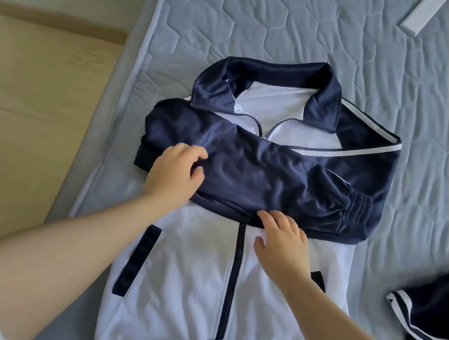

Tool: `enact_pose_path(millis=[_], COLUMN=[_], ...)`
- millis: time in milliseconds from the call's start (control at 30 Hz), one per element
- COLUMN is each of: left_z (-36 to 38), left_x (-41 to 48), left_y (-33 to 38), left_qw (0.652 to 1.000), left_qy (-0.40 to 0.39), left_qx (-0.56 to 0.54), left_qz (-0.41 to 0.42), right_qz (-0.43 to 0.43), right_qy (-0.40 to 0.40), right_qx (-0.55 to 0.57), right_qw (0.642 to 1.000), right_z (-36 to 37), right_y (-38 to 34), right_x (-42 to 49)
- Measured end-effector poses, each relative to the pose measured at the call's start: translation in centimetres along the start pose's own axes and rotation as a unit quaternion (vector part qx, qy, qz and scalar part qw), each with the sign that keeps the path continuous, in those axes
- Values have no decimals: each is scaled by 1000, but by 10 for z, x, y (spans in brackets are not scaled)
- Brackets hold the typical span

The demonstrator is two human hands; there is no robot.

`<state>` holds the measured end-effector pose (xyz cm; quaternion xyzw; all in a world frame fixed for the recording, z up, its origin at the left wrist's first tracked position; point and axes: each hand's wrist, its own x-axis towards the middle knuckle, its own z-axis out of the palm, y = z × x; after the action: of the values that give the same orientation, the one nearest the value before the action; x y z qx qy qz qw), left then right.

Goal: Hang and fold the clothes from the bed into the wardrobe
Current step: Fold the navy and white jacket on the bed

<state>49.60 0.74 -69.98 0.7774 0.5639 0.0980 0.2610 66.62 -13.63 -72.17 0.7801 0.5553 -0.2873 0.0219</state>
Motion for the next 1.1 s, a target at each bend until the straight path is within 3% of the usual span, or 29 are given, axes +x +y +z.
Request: enact_pose_path(millis=[67, 133, 200, 267, 333, 433, 500, 533, 567, 600, 667, 700, 733, 800, 867, 933, 1000, 1100], left_z=[-3, -8, -15, -23, -28, -27, -26, -25, -22, -19, -6, 0, 5, 13, 21, 27, 31, 31], left_x=[23, 51, 84, 109, 125, 140, 146, 147, 148, 150, 149, 148, 144, 142, 144, 151, 158, 166], left_y=[19, 33, 40, 42, 40, 45, 53, 57, 61, 65, 62, 59, 58, 56, 57, 56, 50, 44], left_qw=[971, 875, 781, 728, 712, 719, 665, 656, 675, 734, 884, 940, 968, 979, 988, 993, 972, 960], left_qy=[39, 75, 60, 24, -8, -32, -26, -26, -31, -32, 16, 70, 139, 203, 128, -9, -128, -201], left_qx=[-187, -385, -508, -557, -562, -569, -658, -680, -673, -620, -413, -280, -161, 11, 79, 115, 173, 181], left_qz=[-143, -282, -358, -399, -421, -398, -353, -327, -301, -275, -218, -182, -136, -30, 26, -40, -95, -76], right_qz=[21, 43, 60, 66, 65, 61, 62, 62, 62, 62, 59, 57, 55, 53, 50, 47, 44, 36], right_qy=[5, 7, -1, -16, -36, -52, -58, -62, -68, -75, -85, -87, -90, -95, -99, -103, -110, -119], right_qx=[41, 75, 100, 126, 149, 160, 165, 170, 175, 179, 183, 181, 177, 174, 173, 172, 170, 157], right_qw=[999, 996, 993, 990, 986, 984, 983, 982, 980, 979, 978, 978, 978, 979, 979, 978, 978, 980], right_z=[-8, -15, -18, -16, -12, -4, -1, 0, 1, 1, 1, 1, 0, 0, -1, 0, 1, 2], right_y=[2, 6, 10, 14, 15, 17, 17, 16, 17, 17, 19, 20, 21, 23, 24, 25, 26, 28], right_x=[4, 8, 12, 16, 20, 25, 29, 30, 32, 33, 36, 37, 37, 38, 37, 36, 37, 41])
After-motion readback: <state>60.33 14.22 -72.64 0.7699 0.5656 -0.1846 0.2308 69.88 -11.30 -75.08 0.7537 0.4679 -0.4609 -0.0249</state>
